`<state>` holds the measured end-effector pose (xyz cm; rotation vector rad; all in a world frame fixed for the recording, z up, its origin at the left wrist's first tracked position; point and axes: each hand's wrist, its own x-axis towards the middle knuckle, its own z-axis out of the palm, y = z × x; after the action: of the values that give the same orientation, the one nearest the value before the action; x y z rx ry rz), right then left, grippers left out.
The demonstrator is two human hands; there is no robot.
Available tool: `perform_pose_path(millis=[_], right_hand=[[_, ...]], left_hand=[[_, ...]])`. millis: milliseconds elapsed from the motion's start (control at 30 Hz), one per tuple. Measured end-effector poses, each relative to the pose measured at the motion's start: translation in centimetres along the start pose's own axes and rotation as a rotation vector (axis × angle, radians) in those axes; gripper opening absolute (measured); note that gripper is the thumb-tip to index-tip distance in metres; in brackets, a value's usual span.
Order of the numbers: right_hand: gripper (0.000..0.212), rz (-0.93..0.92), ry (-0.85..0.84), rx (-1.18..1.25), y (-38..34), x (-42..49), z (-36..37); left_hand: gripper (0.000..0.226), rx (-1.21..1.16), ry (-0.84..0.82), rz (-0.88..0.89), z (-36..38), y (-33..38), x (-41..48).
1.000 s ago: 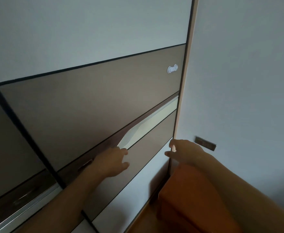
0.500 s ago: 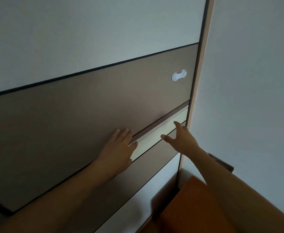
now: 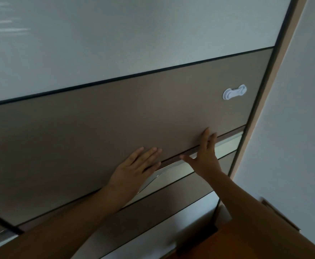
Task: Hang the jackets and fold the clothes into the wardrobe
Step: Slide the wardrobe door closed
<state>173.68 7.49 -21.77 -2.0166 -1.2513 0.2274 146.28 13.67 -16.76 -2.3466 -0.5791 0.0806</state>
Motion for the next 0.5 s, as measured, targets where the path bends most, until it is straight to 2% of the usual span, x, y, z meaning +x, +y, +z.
perform_pose_path(millis=[233, 500], right_hand=[[0.141, -0.036, 0.028, -0.002, -1.6, -1.0, 2.2], [0.135, -0.041, 0.015, -0.056, -6.8, -4.8, 5.8]], left_hand=[[0.079, 0.007, 0.03, -0.039, 1.1, -0.7, -2.3], [0.08, 0.035, 0.028, -0.074, 2.5, -3.0, -9.1]])
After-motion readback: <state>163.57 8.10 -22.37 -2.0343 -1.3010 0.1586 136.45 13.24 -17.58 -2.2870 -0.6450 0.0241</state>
